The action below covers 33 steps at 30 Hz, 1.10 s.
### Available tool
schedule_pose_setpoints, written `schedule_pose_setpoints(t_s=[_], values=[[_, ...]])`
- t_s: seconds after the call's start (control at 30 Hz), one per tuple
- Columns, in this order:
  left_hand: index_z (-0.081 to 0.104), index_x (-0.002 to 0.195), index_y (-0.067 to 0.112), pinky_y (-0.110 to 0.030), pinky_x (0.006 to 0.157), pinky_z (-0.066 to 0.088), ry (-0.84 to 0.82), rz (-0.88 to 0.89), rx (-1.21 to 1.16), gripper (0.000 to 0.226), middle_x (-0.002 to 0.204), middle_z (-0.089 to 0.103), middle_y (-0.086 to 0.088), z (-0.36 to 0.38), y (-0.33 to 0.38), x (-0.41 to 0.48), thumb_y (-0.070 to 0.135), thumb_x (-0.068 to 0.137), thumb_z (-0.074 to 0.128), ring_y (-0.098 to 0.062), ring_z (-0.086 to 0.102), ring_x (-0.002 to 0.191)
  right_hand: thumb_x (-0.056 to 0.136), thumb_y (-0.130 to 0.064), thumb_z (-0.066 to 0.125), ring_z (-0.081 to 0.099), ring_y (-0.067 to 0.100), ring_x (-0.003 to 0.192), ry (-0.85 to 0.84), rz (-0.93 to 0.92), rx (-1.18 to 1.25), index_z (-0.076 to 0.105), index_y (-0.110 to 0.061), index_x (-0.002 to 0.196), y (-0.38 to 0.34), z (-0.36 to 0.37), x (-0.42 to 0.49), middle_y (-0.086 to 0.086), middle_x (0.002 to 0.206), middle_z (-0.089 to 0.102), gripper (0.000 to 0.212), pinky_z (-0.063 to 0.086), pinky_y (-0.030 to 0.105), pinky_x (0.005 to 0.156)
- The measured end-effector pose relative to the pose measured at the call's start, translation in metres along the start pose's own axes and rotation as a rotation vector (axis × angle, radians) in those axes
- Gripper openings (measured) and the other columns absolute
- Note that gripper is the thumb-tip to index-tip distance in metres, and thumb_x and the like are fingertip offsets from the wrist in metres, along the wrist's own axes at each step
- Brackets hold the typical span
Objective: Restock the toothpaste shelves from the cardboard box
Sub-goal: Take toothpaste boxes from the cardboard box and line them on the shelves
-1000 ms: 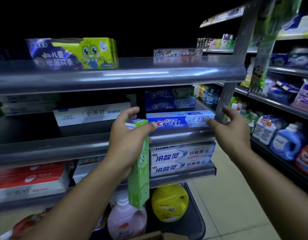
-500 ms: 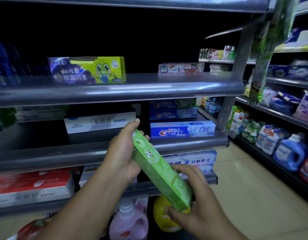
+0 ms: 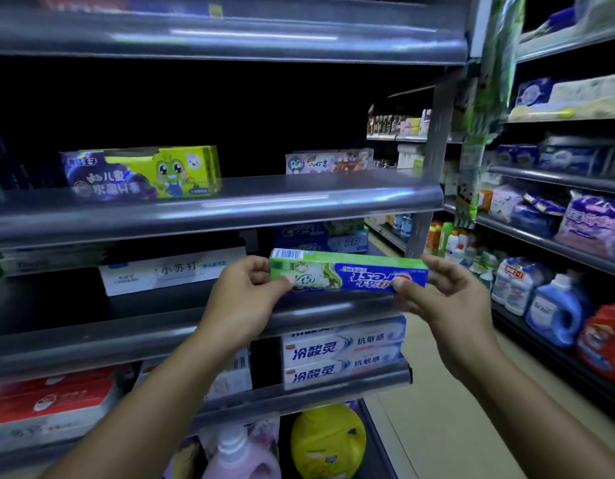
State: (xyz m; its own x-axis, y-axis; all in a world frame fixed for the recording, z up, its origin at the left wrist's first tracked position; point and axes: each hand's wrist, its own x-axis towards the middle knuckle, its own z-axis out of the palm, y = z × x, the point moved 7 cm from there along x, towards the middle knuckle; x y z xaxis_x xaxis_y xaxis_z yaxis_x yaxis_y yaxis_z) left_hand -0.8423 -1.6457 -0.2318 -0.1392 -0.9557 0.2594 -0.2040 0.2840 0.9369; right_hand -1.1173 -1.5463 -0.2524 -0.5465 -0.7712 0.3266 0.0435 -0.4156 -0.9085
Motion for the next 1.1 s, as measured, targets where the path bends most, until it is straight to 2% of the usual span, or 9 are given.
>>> schedule_pose_setpoints(t_s=[0.17,0.33,0.5,0.63,0.73,0.83,0.9,1.0,1.1], values=[[0.07,0.105,0.025,-0.029,0.071,0.054,0.047,0.065,0.184,0.025,0.092,0.076,0.008,0.001,0.009,0.022,0.041,0.088,0.078,-0.01,0.073,0.084,0.07,-0.019,0.086,0.074,0.01,0.089,-0.029,-0.039,-0.157,0.064,-0.025,0.105,-0.007,0.006,0.031,0.0,0.097,0.077,0.043,0.059,0.019,0.067],[0.072,0.098,0.025,-0.039,0.078,0.06,0.051,0.048,0.209,0.025,0.085,0.077,0.011,0.0,0.008,0.03,0.044,0.085,0.08,-0.009,0.074,0.082,0.074,-0.021,0.086,0.071,0.014,0.1,-0.05,-0.056,-0.236,0.063,-0.018,0.124,-0.013,0.008,0.051,0.001,0.108,0.073,0.055,0.06,0.034,0.083],[0.074,0.089,0.026,-0.025,0.064,0.046,0.009,0.053,0.306,0.028,0.08,0.072,0.011,-0.008,0.017,0.015,0.05,0.077,0.084,-0.007,0.065,0.075,0.065,-0.013,0.082,0.077,0.024,0.083,-0.106,-0.037,0.111,0.069,-0.012,0.101,-0.027,0.008,0.039,0.012,0.09,0.077,0.038,0.06,0.026,0.067],[0.074,0.107,0.036,-0.022,0.075,0.051,-0.062,0.206,0.327,0.063,0.1,0.072,0.017,0.0,0.047,-0.011,0.072,0.056,0.079,0.002,0.065,0.091,0.06,-0.02,0.085,0.075,0.023,0.077,-0.245,-0.158,0.092,0.074,-0.013,0.1,-0.068,0.022,0.022,0.012,0.087,0.077,0.042,0.058,0.024,0.064],[0.069,0.125,0.032,-0.02,0.072,0.054,-0.347,0.21,0.107,0.073,0.112,0.075,0.017,0.036,0.067,-0.023,0.059,0.059,0.086,-0.003,0.072,0.094,0.06,-0.008,0.087,0.074,0.025,0.072,-0.348,-0.191,0.004,0.069,-0.01,0.108,-0.084,0.044,0.011,0.018,0.086,0.075,0.051,0.058,0.028,0.06],[0.067,0.127,0.023,-0.03,0.075,0.06,-0.56,0.188,-0.074,0.053,0.112,0.078,-0.002,0.065,0.07,-0.033,0.02,0.078,0.087,-0.021,0.076,0.099,0.063,0.002,0.089,0.072,0.032,0.075,-0.413,-0.155,-0.064,0.066,-0.009,0.113,-0.08,0.058,-0.001,0.025,0.089,0.072,0.056,0.062,0.041,0.072],[0.068,0.123,0.016,-0.037,0.078,0.061,-0.52,0.161,-0.161,0.049,0.106,0.078,-0.012,0.065,0.063,-0.034,0.008,0.078,0.085,-0.028,0.077,0.096,0.064,-0.012,0.089,0.074,0.031,0.08,-0.407,-0.113,-0.072,0.064,-0.013,0.117,-0.071,0.057,-0.007,0.015,0.09,0.074,0.059,0.062,0.038,0.075],[0.066,0.114,0.007,-0.041,0.071,0.064,-0.315,0.056,-0.362,0.052,0.098,0.078,-0.017,0.049,0.04,-0.03,0.007,0.067,0.089,-0.03,0.077,0.084,0.065,-0.038,0.091,0.074,0.021,0.092,-0.359,-0.008,-0.184,0.065,-0.025,0.122,-0.042,0.035,-0.015,0.004,0.105,0.073,0.064,0.059,0.03,0.074],[0.062,0.103,0.006,-0.037,0.065,0.062,-0.135,-0.027,-0.615,0.05,0.096,0.076,-0.019,0.034,0.018,-0.027,0.008,0.06,0.087,-0.028,0.076,0.077,0.062,-0.045,0.089,0.074,0.017,0.091,-0.533,0.182,-0.267,0.07,-0.036,0.114,0.004,0.026,-0.044,-0.001,0.11,0.073,0.056,0.057,0.025,0.068]])
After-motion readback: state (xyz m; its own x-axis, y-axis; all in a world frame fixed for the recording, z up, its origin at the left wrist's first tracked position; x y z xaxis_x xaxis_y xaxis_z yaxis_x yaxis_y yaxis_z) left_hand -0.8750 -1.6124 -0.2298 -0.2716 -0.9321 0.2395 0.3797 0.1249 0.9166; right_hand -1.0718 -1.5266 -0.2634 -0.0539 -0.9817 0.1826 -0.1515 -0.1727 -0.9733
